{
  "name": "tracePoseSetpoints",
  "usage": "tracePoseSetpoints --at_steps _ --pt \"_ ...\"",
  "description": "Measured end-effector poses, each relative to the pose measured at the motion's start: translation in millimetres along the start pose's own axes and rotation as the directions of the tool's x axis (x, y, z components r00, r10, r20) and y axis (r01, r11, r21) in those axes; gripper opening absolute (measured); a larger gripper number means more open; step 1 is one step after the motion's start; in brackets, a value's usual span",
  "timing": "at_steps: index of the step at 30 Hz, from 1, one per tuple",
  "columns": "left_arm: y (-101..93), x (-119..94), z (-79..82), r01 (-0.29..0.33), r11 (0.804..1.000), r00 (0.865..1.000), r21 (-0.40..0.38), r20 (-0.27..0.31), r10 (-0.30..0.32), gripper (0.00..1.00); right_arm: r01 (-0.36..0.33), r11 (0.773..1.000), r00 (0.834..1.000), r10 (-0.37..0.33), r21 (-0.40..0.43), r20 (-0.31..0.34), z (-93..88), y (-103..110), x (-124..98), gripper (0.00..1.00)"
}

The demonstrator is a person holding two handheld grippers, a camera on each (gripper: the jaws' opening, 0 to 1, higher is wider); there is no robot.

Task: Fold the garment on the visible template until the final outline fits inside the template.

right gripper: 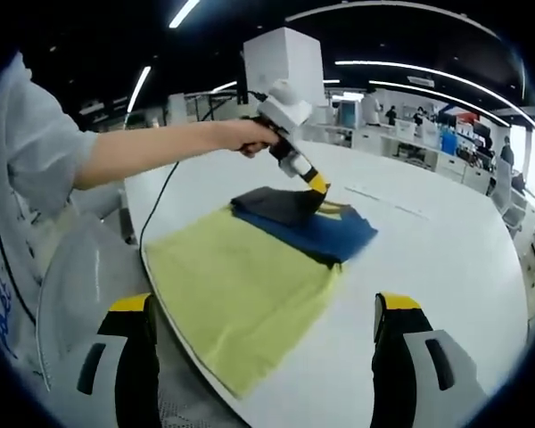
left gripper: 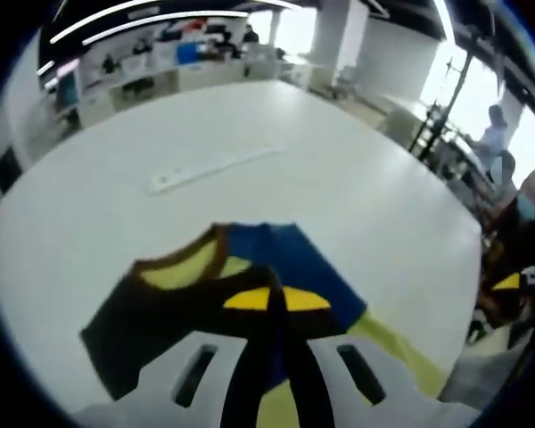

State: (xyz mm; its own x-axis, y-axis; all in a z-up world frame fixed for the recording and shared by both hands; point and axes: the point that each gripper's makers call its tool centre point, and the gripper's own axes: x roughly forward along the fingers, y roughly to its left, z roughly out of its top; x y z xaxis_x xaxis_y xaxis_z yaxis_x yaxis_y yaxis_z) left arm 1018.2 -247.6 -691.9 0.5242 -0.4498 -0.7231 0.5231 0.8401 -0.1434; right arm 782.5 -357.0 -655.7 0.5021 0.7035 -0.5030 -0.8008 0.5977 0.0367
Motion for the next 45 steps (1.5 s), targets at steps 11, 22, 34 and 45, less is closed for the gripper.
tracePoseSetpoints --at_steps 11,22,34,45 --pt "-17.8 9 -4.0 0.065 0.998 0.996 0.026 -0.06 -0.063 0.0 0.005 1.0 1.0 -0.005 0.005 -0.002 -0.3 -3 -1 1.0" --pt "-15.2 30 -3.9 0.045 0.999 0.996 0.023 -0.073 -0.043 0.0 -0.02 1.0 1.0 0.02 0.007 -0.012 -3.0 5 6 1.0" --pt "-14.0 63 -17.7 0.036 0.998 0.995 -0.057 -0.095 -0.042 0.0 -0.009 0.999 0.999 0.01 0.033 -0.03 -12.7 -2 5 1.0" --pt "-7.6 77 -21.6 -0.011 1.0 0.994 -0.003 -0.107 0.011 0.0 -0.016 0.999 0.999 0.017 0.043 -0.038 -16.0 0 9 1.0"
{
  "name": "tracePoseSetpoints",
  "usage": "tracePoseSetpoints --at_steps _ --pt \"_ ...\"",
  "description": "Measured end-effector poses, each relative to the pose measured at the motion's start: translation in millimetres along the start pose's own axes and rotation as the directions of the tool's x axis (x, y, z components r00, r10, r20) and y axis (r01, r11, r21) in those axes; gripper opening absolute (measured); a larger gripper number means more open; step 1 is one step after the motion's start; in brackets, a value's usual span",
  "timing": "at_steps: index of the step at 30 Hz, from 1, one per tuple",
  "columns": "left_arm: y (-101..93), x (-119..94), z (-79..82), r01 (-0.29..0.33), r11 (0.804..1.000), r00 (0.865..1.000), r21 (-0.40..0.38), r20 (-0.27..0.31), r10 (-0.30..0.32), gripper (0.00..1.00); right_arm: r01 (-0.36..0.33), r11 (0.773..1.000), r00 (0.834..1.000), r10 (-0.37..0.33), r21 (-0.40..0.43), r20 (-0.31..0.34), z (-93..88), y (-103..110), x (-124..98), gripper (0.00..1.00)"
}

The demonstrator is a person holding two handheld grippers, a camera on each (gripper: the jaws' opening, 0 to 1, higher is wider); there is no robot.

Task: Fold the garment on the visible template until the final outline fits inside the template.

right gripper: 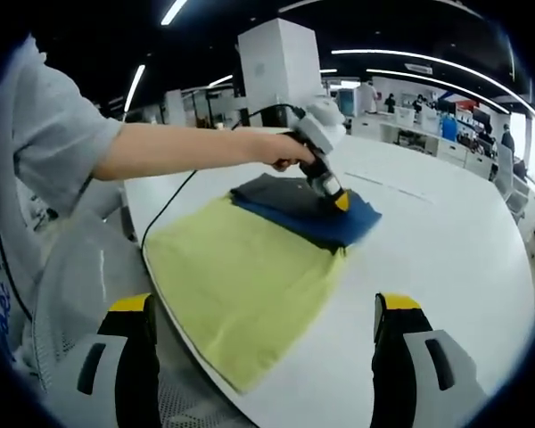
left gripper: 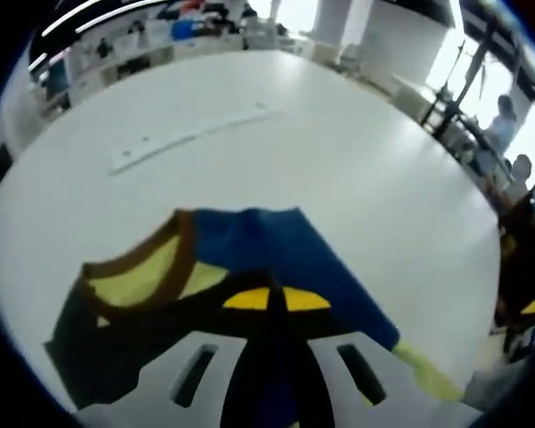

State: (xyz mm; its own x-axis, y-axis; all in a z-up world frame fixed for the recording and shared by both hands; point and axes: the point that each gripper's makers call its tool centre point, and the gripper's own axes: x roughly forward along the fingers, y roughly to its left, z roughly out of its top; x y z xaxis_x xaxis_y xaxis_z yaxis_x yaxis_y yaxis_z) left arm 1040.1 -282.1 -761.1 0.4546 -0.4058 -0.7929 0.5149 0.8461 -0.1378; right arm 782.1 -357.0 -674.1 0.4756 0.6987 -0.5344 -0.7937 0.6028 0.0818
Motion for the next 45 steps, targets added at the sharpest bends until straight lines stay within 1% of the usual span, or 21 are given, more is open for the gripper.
tracePoseSetpoints --at_steps 5,6,7,11,14,18,21,24,26,27,28,29,31,33,34,37,39,40,41,45 --pt "-0.2 5 -2.1 0.002 1.0 1.0 0.001 -0.01 -0.002 0.0 0.001 1.0 1.0 -0.001 0.007 -0.003 -1.9 -1 0 1.0" --pt "1.1 7 -2.9 -0.006 1.0 1.0 0.029 -0.017 0.007 0.0 0.003 1.0 1.0 -0.003 0.011 -0.005 -2.8 -2 0 1.0" --pt "1.3 7 -2.7 -0.01 0.999 1.0 0.041 -0.018 0.011 0.0 0.004 1.0 1.0 -0.004 0.012 -0.007 -3.6 -3 0 1.0" --pt "1.6 10 -1.3 -0.013 0.999 1.0 0.05 -0.019 0.014 0.0 0.003 1.0 1.0 -0.003 0.012 -0.019 -6.7 -4 0 1.0" --pt "2.9 13 -1.5 -0.01 0.999 1.0 0.047 -0.02 0.011 0.0 0.002 1.0 1.0 -0.001 0.019 -0.013 -5.6 -4 1 1.0" --pt "3.4 13 -1.0 -0.004 0.999 1.0 0.05 -0.014 0.005 0.0 0.004 1.0 1.0 -0.004 0.02 -0.014 -5.6 -4 0 1.0" --pt "2.5 10 -0.8 -0.002 0.997 1.0 0.073 -0.003 0.002 0.0 0.005 1.0 1.0 -0.005 0.018 -0.016 -5.9 -4 0 1.0" --pt "2.0 7 -0.7 0.004 0.996 1.0 0.085 0.012 -0.005 0.03 0.005 1.0 1.0 -0.005 0.015 -0.015 -5.7 -3 0 1.0" --pt "2.3 4 0.9 0.007 0.996 1.0 0.087 0.028 -0.01 0.1 0.005 1.0 1.0 -0.005 0.015 -0.015 -5.6 -2 0 1.0" --pt "1.8 1 4.0 0.012 0.996 0.999 0.083 0.046 -0.016 0.14 0.006 1.0 1.0 -0.006 0.014 -0.015 -5.7 -2 -1 1.0" --pt "1.0 -1 6.8 0.019 0.997 0.998 0.079 0.063 -0.024 0.16 0.005 1.0 1.0 -0.005 0.014 -0.016 -5.9 -1 -1 1.0" --pt "0.7 -2 7.8 0.022 0.997 0.997 0.077 0.067 -0.028 0.17 0.005 1.0 1.0 -0.005 0.014 -0.016 -6.0 -1 -1 1.0" --pt "3.3 -11 11.8 0.015 0.997 0.996 0.081 0.083 -0.022 0.19 0.003 1.0 1.0 -0.003 0.008 -0.019 -6.0 1 0 1.0" --pt "7.8 -18 14.8 0.002 0.996 0.995 0.084 0.099 -0.01 0.22 0.003 1.0 1.0 -0.003 0.005 -0.014 -4.4 2 -1 1.0" --pt "12.1 -23 17.0 -0.007 0.998 0.994 0.07 0.113 -0.001 0.22 0.002 1.0 1.0 -0.002 0.004 -0.013 -3.9 2 -1 1.0" --pt "17.1 -37 21.1 0.005 0.999 0.989 0.037 0.147 -0.01 0.2 0.002 1.0 1.0 -0.002 -0.003 -0.009 -2.3 3 -1 1.0" --pt "22.0 -46 21.5 -0.008 0.999 0.987 0.039 0.159 0.002 0.21 0.0 1.0 1.0 0.0 -0.009 -0.009 -1.4 5 -1 1.0" --pt "22.6 -47 21.3 -0.009 0.999 0.987 0.04 0.159 0.003 0.21 -0.001 1.0 1.0 0.001 -0.012 -0.008 -1.0 5 -1 1.0" --pt "27.2 -52 19.6 -0.019 0.999 0.987 0.039 0.163 0.012 0.2 -0.002 1.0 1.0 0.002 -0.014 -0.008 -0.5 6 -1 1.0" --pt "39.6 -58 9.6 -0.028 1.0 0.987 -0.007 0.16 0.029 0.19 -0.011 1.0 1.0 0.011 -0.027 -0.003 2.7 9 0 1.0"
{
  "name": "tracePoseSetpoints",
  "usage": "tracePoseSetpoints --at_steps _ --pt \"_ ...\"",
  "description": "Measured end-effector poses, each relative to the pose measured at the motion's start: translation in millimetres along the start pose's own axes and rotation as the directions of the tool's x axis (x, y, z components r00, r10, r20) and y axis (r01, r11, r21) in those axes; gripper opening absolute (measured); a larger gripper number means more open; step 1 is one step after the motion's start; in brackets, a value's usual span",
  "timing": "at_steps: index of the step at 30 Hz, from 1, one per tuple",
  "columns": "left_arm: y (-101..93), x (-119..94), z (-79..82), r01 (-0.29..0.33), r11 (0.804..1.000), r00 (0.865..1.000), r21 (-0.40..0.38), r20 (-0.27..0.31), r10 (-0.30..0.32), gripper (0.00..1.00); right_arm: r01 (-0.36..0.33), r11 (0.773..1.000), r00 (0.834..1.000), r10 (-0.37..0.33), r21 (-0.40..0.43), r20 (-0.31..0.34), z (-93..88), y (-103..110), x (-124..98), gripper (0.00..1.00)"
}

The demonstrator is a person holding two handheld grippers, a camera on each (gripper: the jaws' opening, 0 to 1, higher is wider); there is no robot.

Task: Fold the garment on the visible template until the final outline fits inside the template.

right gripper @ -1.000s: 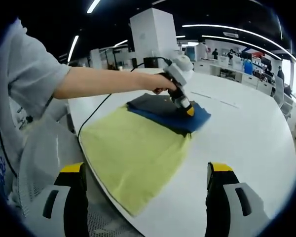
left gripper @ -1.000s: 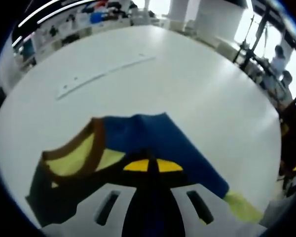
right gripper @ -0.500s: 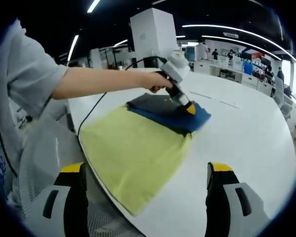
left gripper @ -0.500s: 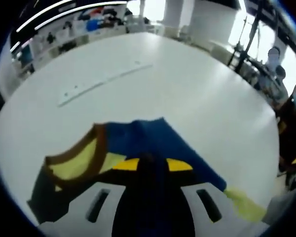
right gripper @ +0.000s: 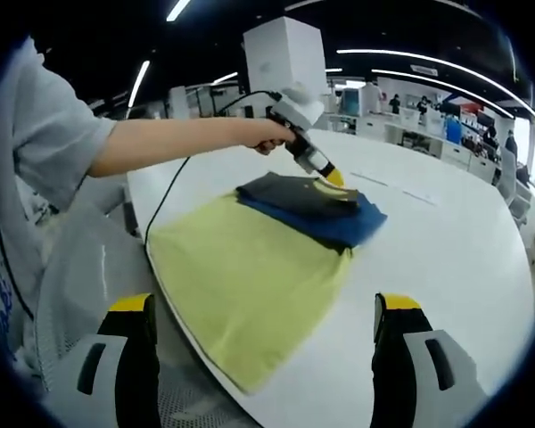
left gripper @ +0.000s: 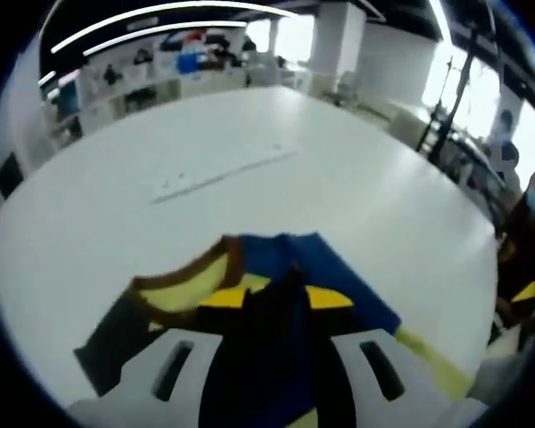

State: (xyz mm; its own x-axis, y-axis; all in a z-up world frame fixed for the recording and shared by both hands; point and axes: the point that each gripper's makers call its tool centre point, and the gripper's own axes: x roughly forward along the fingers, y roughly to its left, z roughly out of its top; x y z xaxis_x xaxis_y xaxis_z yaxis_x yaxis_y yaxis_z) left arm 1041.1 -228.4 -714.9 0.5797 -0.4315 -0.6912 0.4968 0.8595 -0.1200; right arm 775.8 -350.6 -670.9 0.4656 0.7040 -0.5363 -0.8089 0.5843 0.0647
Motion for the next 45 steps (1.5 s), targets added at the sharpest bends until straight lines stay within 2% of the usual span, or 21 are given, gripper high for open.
tracePoseSetpoints --at_steps 6,9,14,17,18,20,22,28,35,37,39,41,44,45 --pt "4.3 1 -24.2 0.004 0.998 1.0 -0.058 -0.027 -0.006 0.18 -0.009 1.0 1.0 0.009 -0.013 -0.004 0.5 3 0 1.0" --pt "3.8 9 -36.9 0.013 0.992 0.998 -0.122 -0.055 -0.02 0.17 -0.012 1.0 1.0 0.012 -0.019 -0.009 0.2 4 0 1.0" --pt "2.3 21 -46.5 0.004 0.993 0.997 -0.118 -0.08 -0.013 0.16 -0.004 1.0 1.0 0.004 -0.014 -0.013 -1.0 1 -2 1.0" --pt "4.0 24 -47.7 -0.016 0.992 0.997 -0.125 -0.077 0.006 0.08 0.008 1.0 1.0 -0.008 -0.015 -0.024 -4.0 -2 -2 1.0" --pt "0.7 26 -46.8 0.003 0.987 0.998 -0.162 -0.066 -0.014 0.04 0.01 1.0 1.0 -0.01 -0.013 -0.025 -4.5 -3 -3 1.0" --pt "1.6 28 -46.8 -0.001 0.983 0.998 -0.185 -0.065 -0.012 0.04 0.011 1.0 1.0 -0.011 -0.001 -0.02 -4.5 -3 -3 1.0" --pt "1.5 29 -46.0 -0.004 0.985 0.998 -0.175 -0.063 -0.007 0.01 0.013 1.0 1.0 -0.013 0.0 -0.021 -5.2 -4 -3 1.0" --pt "-4.9 23 -41.0 0.024 0.979 0.999 -0.202 -0.033 -0.032 0.0 0.011 1.0 1.0 -0.011 0.009 -0.021 -6.4 -5 -2 1.0" --pt "-19.4 13 -37.7 0.05 0.98 0.999 -0.192 0.017 -0.047 0.0 0.013 1.0 1.0 -0.013 0.007 -0.019 -5.8 -5 -1 1.0" --pt "-26.4 11 -34.9 0.06 0.983 0.997 -0.172 0.049 -0.053 0.0 0.013 1.0 1.0 -0.013 0.009 -0.016 -6.3 -4 -1 1.0" --pt "-35.7 11 -37.5 0.067 0.985 0.997 -0.161 0.041 -0.061 0.0 0.01 1.0 1.0 -0.01 0.014 -0.017 -8.8 -2 -1 1.0" --pt "-42.8 11 -36.9 0.068 0.991 0.997 -0.118 0.05 -0.063 0.0 0.009 1.0 1.0 -0.008 0.013 -0.02 -11.3 -1 -1 1.0" --pt "-57.9 14 -38.5 0.109 0.992 0.994 -0.058 0.035 -0.107 0.0 0.012 1.0 1.0 -0.012 0.025 -0.006 -10.6 0 -3 1.0" --pt "-60.1 15 -39.8 0.098 0.994 0.995 -0.05 0.026 -0.097 0.0 0.014 1.0 1.0 -0.014 0.026 -0.004 -10.5 0 -4 1.0"
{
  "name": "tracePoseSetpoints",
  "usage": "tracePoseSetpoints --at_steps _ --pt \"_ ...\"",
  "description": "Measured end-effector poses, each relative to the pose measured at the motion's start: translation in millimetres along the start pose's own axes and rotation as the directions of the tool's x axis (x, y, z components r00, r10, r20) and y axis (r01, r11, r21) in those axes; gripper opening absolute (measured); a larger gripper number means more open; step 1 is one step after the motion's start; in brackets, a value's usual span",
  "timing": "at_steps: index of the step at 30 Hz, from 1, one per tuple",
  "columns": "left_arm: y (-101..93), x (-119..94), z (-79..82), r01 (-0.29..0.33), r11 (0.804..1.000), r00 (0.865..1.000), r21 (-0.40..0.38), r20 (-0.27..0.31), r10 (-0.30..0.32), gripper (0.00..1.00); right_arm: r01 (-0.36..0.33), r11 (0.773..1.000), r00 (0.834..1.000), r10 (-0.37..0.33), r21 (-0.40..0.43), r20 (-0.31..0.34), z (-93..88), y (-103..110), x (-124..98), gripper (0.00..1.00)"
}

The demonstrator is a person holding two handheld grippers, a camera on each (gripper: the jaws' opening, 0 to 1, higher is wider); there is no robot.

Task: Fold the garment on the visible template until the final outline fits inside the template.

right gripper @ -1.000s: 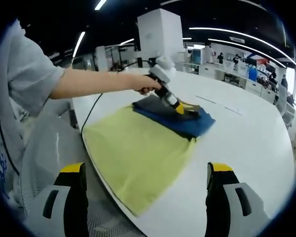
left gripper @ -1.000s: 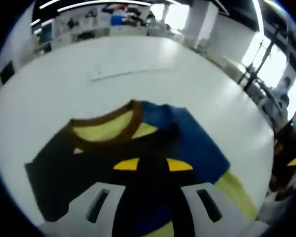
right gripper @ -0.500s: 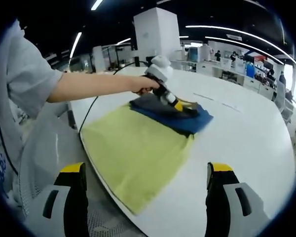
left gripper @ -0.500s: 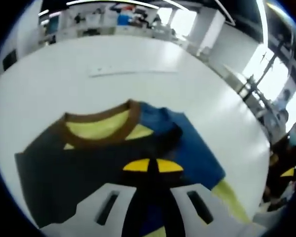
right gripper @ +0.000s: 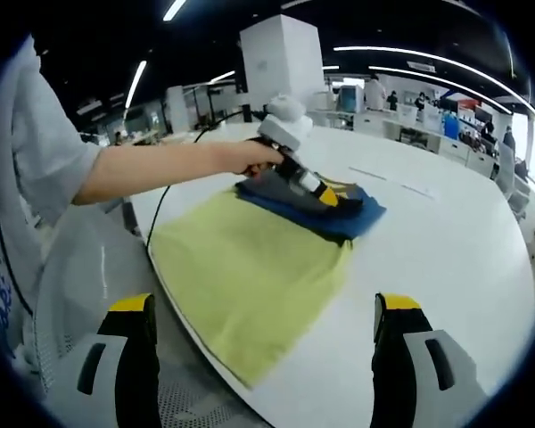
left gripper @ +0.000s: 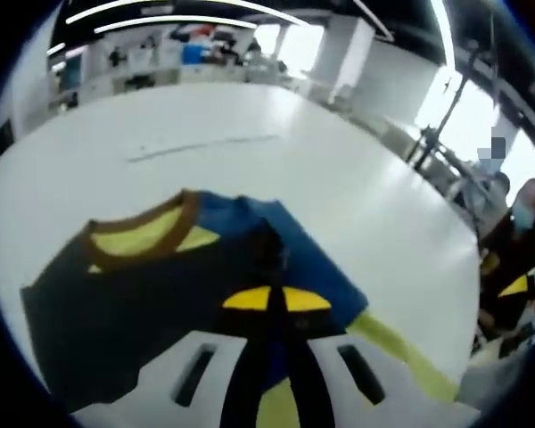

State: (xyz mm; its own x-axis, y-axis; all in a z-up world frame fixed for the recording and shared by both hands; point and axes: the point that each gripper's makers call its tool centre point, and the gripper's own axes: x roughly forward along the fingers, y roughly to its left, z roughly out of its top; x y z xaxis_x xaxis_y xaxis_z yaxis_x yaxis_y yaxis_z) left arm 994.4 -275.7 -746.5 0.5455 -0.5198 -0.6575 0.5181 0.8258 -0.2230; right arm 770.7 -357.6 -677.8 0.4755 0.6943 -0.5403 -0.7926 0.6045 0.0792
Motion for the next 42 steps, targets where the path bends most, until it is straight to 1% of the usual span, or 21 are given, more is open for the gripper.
tracePoseSetpoints --at_steps 5,8,11,13,14,15,17,19,21,22,25,26,27,30,31,32,33,35,39,41,42 --pt "-10.5 5 -3.7 0.005 0.999 1.0 0.052 -0.023 -0.004 0.0 0.011 1.0 1.0 -0.011 0.004 0.012 0.9 -3 -3 1.0" --pt "-11.9 6 -5.8 -0.001 0.996 0.999 0.091 -0.036 0.004 0.0 0.017 1.0 1.0 -0.017 0.002 0.01 -0.3 -4 -5 1.0" --pt "-11.3 8 -7.3 -0.001 0.995 0.999 0.101 -0.045 0.005 0.0 0.02 1.0 1.0 -0.02 0.007 0.019 0.4 -3 -6 1.0" --pt "-11.7 9 -8.5 -0.003 0.991 0.998 0.132 -0.056 0.011 0.0 0.02 1.0 0.999 -0.02 0.011 0.025 0.8 -2 -6 1.0" --pt "-11.7 10 -9.6 -0.006 0.982 0.997 0.191 -0.069 0.019 0.0 0.02 1.0 0.999 -0.02 0.011 0.027 0.6 -2 -6 1.0" --pt "-12.0 11 -9.8 -0.007 0.978 0.997 0.211 -0.071 0.023 0.0 0.019 1.0 0.999 -0.02 0.013 0.027 0.1 -1 -6 1.0" --pt "-15.0 14 -14.7 -0.004 0.954 0.994 0.299 -0.106 0.038 0.0 0.02 1.0 0.999 -0.02 0.016 0.03 -0.3 -1 -6 1.0" --pt "-17.6 17 -17.1 0.0 0.937 0.992 0.349 -0.121 0.045 0.0 0.021 1.0 0.999 -0.022 0.02 0.034 -0.7 -1 -7 1.0" --pt "-22.3 19 -19.3 0.017 0.913 0.99 0.408 -0.135 0.042 0.01 0.025 0.999 0.999 -0.026 0.022 0.036 -1.2 -1 -8 1.0" --pt "-22.4 21 -19.2 0.014 0.89 0.989 0.455 -0.136 0.054 0.01 0.029 0.999 0.999 -0.03 0.024 0.037 -2.0 -2 -9 1.0" --pt "-23.4 22 -21.5 0.021 0.85 0.986 0.526 -0.151 0.069 0.01 0.037 0.999 0.998 -0.039 0.034 0.04 -3.6 -4 -10 1.0" --pt "-23.8 22 -21.0 0.021 0.844 0.986 0.536 -0.149 0.07 0.01 0.041 0.998 0.998 -0.043 0.039 0.046 -3.3 -4 -11 1.0" --pt "-24.2 22 -21.4 0.023 0.846 0.985 0.532 -0.155 0.071 0.01 0.043 0.998 0.998 -0.045 0.042 0.05 -3.1 -4 -11 1.0" --pt "-23.0 22 -21.5 0.029 0.841 0.984 0.54 -0.163 0.071 0.01 0.048 0.998 0.997 -0.051 0.051 0.058 -3.2 -4 -12 1.0" --pt "-23.2 22 -21.7 0.033 0.836 0.983 0.548 -0.167 0.071 0.01 0.047 0.997 0.997 -0.05 0.053 0.058 -3.7 -3 -12 1.0" --pt "-22.9 22 -21.6 0.042 0.822 0.982 0.569 -0.173 0.07 0.01 0.047 0.997 0.997 -0.05 0.053 0.057 -4.3 -2 -12 1.0" --pt "-23.1 23 -21.7 0.044 0.818 0.982 0.574 -0.177 0.071 0.01 0.048 0.998 0.997 -0.051 0.052 0.057 -5.3 -1 -12 1.0" --pt "-22.8 23 -21.9 0.055 0.803 0.979 0.593 -0.189 0.072 0.01 0.047 0.997 0.997 -0.05 0.055 0.056 -7.1 -1 -12 1.0" --pt "-22.6 24 -21.6 0.059 0.807 0.977 0.588 -0.201 0.075 0.01 0.053 0.997 0.996 -0.056 0.057 0.066 -6.2 2 -13 1.0" --pt "-21.8 24 -21.4 0.055 0.818 0.977 0.572 -0.201 0.074 0.01 0.051 0.997 0.996 -0.056 0.06 0.073 -4.7 4 -14 1.0" --pt "-21.2 23 -21.2 0.05 0.832 0.977 0.553 -0.2 0.075 0.01 0.053 0.997 0.996 -0.057 0.054 0.071 -4.9 4 -14 1.0"
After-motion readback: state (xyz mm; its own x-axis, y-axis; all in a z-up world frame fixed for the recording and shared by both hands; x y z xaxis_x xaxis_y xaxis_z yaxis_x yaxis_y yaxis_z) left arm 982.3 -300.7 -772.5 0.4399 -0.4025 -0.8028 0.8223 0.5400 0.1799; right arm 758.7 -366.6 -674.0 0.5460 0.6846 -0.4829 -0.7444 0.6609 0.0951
